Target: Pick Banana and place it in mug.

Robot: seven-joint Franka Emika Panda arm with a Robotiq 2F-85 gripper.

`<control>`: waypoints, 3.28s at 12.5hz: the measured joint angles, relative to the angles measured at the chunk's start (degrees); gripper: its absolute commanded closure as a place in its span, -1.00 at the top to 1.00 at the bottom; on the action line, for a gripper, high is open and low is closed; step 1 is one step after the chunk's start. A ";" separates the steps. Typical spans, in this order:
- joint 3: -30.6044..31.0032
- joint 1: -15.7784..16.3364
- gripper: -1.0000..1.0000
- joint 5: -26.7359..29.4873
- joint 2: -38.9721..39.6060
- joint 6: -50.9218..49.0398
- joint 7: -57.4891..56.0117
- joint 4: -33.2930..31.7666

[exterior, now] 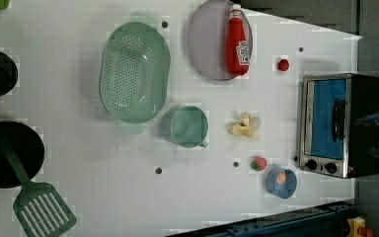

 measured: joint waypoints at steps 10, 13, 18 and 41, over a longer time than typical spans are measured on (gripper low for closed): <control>0.62 0.87 1.00 -0.11 24.70 38.10 -20.09 -22.72; 0.98 0.57 1.00 -0.01 30.53 49.29 -24.12 -22.16; 0.77 0.47 0.72 -0.08 37.05 53.60 -25.35 -21.82; 6.11 -0.52 -0.42 -0.77 3.08 15.93 -26.64 -8.06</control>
